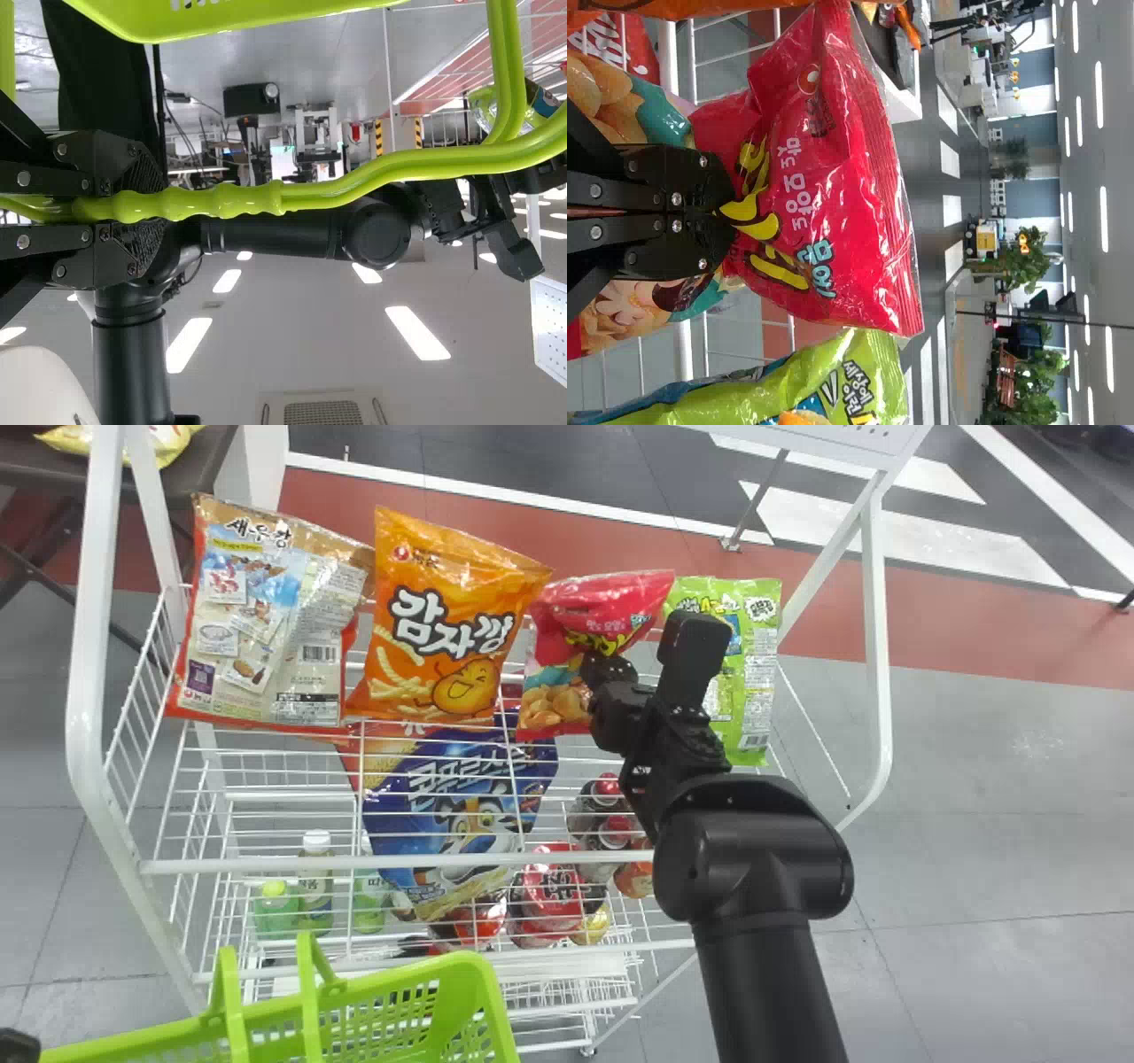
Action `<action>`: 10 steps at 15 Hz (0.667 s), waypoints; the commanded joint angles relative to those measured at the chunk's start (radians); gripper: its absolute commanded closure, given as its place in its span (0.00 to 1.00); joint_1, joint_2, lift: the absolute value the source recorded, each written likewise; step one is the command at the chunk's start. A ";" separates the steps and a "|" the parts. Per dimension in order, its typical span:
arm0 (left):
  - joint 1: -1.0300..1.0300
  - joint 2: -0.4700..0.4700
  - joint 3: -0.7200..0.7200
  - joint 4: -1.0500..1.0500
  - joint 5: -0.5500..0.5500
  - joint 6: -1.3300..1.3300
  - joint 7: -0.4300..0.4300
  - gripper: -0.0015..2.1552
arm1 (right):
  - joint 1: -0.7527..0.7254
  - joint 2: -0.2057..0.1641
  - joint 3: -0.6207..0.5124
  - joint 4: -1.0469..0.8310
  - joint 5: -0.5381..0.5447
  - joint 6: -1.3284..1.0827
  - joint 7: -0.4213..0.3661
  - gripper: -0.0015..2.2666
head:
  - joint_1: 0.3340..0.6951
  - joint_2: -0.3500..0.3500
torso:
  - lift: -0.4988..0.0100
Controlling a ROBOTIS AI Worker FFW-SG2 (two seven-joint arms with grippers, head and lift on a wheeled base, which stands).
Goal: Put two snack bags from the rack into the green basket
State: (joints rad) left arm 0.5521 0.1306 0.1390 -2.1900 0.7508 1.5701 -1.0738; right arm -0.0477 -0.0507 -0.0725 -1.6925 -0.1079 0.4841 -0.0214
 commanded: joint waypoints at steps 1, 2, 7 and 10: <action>0.006 0.001 0.001 -0.008 0.001 0.001 0.000 0.49 | 0.000 0.000 -0.009 -0.007 -0.032 0.003 -0.020 0.90 | 1.00 0.00 | 0.97; 0.008 0.000 0.001 -0.010 0.001 0.001 0.000 0.49 | 0.002 0.000 -0.015 -0.012 -0.033 0.003 -0.032 0.90 | 1.00 0.00 | 0.97; 0.014 0.000 -0.006 -0.019 0.001 0.001 0.000 0.49 | 0.009 -0.003 -0.053 -0.038 -0.177 -0.012 -0.058 0.89 | 1.00 0.00 | 0.97; 0.015 -0.002 -0.007 -0.025 -0.001 0.001 0.002 0.49 | 0.055 -0.009 -0.047 -0.124 -0.219 0.037 -0.057 0.89 | 1.00 0.00 | 0.97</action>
State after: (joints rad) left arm 0.5674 0.1301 0.1335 -2.2111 0.7516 1.5701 -1.0728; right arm -0.0141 -0.0574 -0.1249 -1.7730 -0.3056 0.4858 -0.0784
